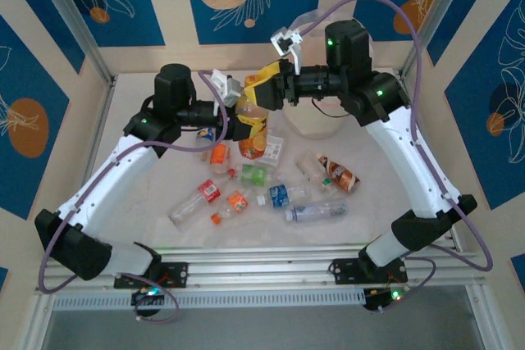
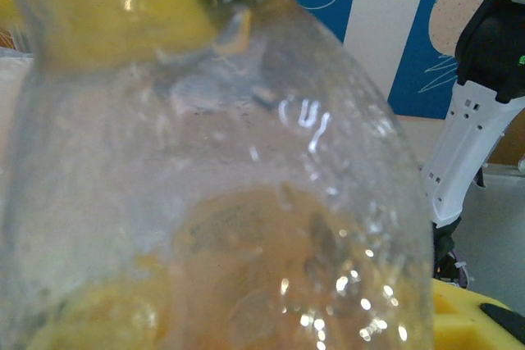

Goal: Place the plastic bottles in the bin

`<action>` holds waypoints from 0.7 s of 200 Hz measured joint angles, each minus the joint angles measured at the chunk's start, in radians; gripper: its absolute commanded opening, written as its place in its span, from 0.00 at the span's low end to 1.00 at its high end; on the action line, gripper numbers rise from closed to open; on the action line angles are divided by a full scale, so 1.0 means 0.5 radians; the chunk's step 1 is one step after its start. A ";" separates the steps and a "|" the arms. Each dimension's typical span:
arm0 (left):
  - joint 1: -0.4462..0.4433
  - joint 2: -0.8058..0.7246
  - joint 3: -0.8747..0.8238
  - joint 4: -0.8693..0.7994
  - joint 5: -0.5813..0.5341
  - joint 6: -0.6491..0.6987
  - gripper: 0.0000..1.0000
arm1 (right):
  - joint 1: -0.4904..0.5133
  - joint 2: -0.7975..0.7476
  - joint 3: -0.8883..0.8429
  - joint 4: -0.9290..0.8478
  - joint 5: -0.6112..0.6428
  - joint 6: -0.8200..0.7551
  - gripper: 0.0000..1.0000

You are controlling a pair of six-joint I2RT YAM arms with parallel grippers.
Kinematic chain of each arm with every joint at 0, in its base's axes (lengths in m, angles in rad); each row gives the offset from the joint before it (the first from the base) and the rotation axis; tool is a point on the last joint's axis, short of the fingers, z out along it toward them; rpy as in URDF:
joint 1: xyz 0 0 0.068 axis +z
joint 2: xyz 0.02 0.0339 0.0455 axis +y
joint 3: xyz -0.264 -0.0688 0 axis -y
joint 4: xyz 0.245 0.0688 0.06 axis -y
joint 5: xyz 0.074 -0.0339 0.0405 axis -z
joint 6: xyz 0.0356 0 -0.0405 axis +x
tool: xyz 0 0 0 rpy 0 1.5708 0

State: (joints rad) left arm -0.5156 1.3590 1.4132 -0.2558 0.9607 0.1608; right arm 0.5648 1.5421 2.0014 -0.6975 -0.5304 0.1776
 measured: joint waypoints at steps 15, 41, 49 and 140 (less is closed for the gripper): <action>0.000 0.000 0.000 -0.002 0.002 0.001 0.45 | 0.005 0.044 0.014 -0.008 0.015 -0.007 0.61; 0.002 0.001 0.000 -0.035 -0.011 -0.002 0.45 | 0.023 0.117 0.056 -0.028 0.017 -0.033 0.41; 0.005 0.003 0.000 -0.047 -0.024 -0.002 0.46 | 0.032 0.121 0.061 -0.033 0.019 -0.031 0.32; 0.000 -0.164 -0.092 -0.079 -0.393 -0.024 1.00 | 0.105 0.121 0.138 -0.111 0.657 -0.098 0.04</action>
State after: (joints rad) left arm -0.5156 1.2770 1.3674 -0.2955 0.7643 0.1486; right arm 0.6174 1.6024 2.0705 -0.7532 -0.2020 0.1284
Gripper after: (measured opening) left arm 0.994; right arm 0.256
